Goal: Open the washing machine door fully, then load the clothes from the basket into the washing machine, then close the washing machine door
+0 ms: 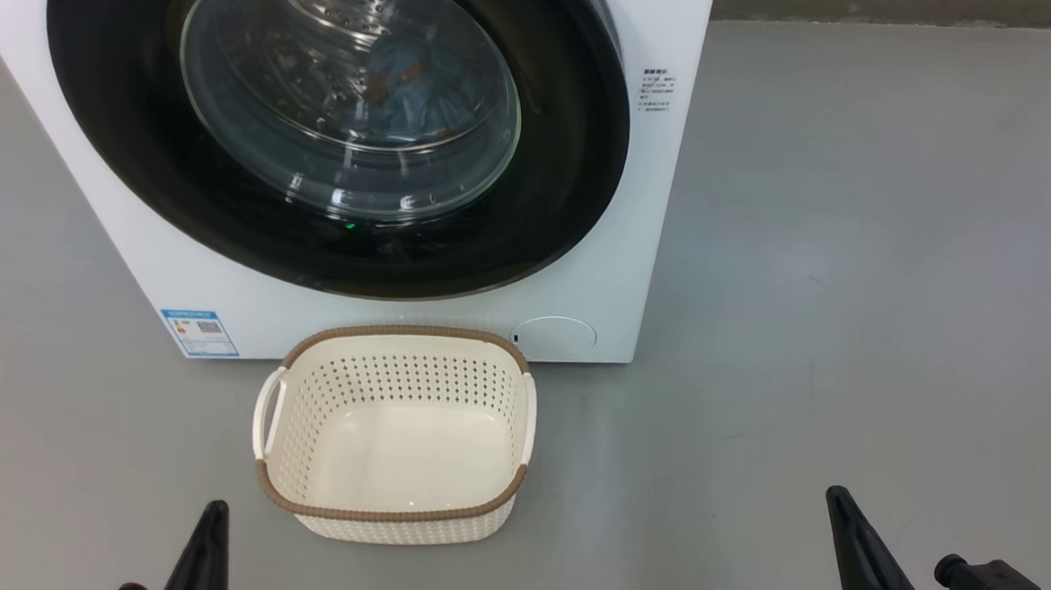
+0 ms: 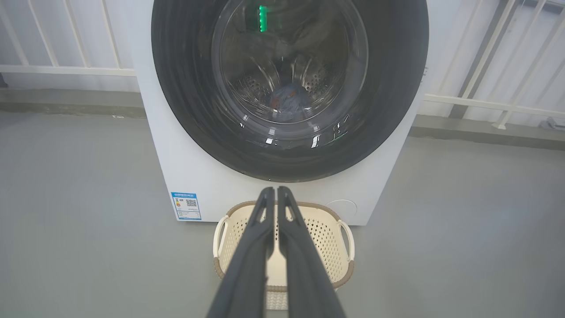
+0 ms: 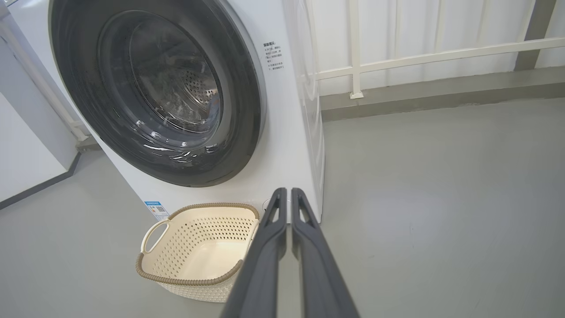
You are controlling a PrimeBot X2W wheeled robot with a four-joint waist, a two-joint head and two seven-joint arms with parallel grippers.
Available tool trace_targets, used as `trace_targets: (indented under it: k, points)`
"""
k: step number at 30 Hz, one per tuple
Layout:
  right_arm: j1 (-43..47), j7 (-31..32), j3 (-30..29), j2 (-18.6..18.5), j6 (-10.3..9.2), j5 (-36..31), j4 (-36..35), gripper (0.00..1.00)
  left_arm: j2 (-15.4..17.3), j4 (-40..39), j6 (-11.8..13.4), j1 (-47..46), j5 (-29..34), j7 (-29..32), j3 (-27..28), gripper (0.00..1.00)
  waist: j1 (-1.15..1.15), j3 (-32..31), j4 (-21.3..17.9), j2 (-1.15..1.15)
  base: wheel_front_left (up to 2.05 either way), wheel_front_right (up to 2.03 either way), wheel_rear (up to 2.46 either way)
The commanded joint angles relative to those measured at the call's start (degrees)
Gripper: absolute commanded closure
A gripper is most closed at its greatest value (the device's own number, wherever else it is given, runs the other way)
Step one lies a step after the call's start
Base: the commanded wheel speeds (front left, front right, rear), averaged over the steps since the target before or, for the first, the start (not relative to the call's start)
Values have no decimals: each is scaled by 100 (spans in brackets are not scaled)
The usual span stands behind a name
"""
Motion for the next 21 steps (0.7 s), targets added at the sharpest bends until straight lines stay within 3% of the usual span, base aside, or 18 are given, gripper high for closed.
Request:
trace_targets:
  k: [1, 4, 8, 21]
  points:
    - [-85, 22, -21, -25, -1, 125, -130, 100, 55, -123, 5, -26, -140, 28, 17, 100, 4, -4, -4, 0, 0, 0, 0]
    - [-102, 71, -32, -28, -2, 324, -118, 100, 74, -102, 8, -56, -361, 72, 22, 100, 13, -17, -9, 0, 0, 0, 0]
    - [-136, 131, -44, -30, -3, 581, -90, 100, 94, -57, 9, -105, -646, 126, 22, 100, 1, -10, -15, 0, 0, 0, 0]
    - [-237, 325, -86, -25, -7, 1400, -21, 100, 144, 86, -2, -263, -1546, 299, 24, 100, 0, -17, -36, 0, 0, 0, 0]
